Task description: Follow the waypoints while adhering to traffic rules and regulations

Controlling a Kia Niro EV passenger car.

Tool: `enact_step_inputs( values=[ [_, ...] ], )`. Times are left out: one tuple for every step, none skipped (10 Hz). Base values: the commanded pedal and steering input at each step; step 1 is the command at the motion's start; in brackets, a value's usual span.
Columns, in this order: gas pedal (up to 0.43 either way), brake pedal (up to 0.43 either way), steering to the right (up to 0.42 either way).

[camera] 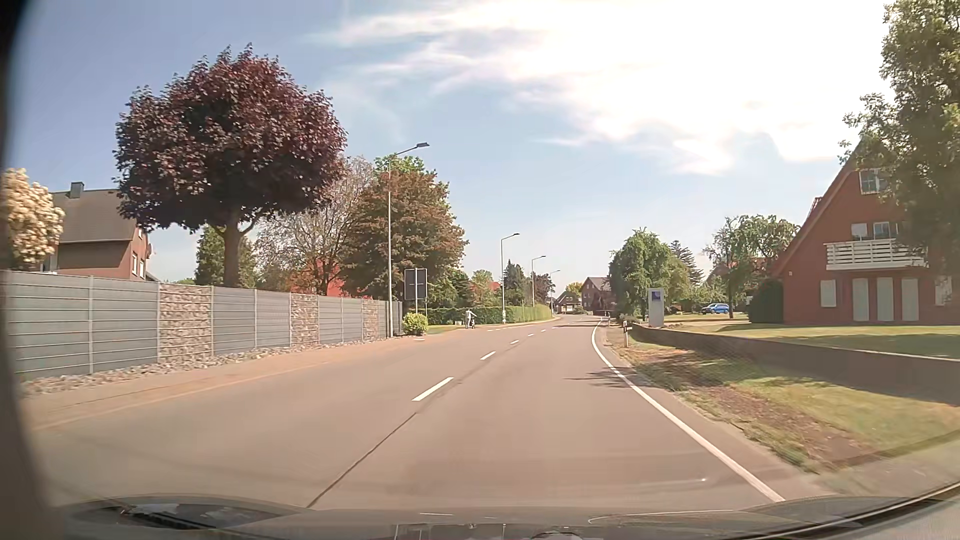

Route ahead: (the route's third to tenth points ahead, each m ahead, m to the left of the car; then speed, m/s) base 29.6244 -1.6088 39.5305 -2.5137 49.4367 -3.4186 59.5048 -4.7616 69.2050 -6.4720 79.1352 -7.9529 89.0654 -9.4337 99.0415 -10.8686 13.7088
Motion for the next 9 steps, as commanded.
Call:
enact_step_inputs(
  values=[
    [0.157, 0.000, 0.032],
    [0.157, 0.000, 0.032],
    [0.157, 0.000, 0.032],
    [0.157, 0.000, 0.032],
    [0.157, 0.000, 0.029],
    [0.169, 0.000, 0.027],
    [0.169, 0.000, 0.025],
    [0.177, 0.000, 0.024],
    [0.177, 0.000, 0.022]
  ],
)
